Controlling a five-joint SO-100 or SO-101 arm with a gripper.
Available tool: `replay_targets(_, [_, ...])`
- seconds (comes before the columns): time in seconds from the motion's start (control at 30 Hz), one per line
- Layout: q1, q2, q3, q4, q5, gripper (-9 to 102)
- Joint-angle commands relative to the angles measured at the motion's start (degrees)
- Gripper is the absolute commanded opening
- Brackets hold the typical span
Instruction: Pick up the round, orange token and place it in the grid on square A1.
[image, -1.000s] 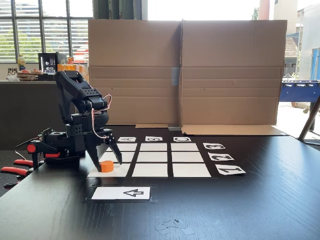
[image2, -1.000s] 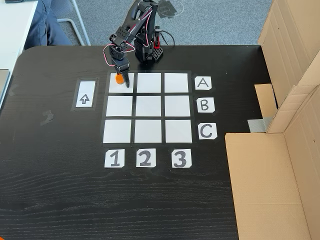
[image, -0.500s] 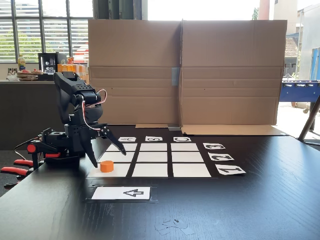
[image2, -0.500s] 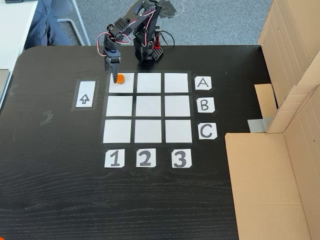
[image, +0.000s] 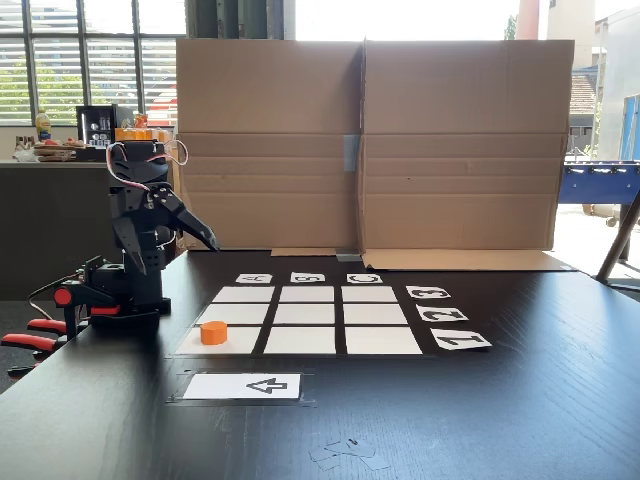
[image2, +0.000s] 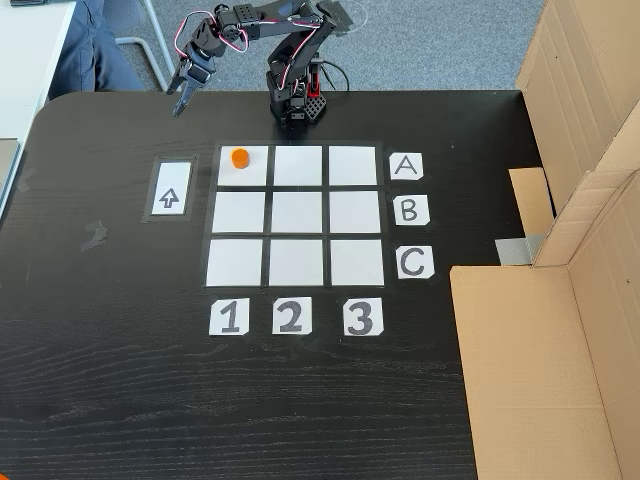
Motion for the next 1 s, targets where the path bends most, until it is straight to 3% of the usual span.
replay_targets(0.0, [3.9, 4.0, -2.3, 2.0, -0.8, 39])
replay_targets(0.5, [18.9, 19.3, 2.9, 16.1, -1.1, 14])
replay_targets(0.8, [24.3, 29.4, 16.1, 15.9, -3.3, 0])
replay_targets(0.97, [25.7, 33.9, 24.8, 14.2, -3.9, -1])
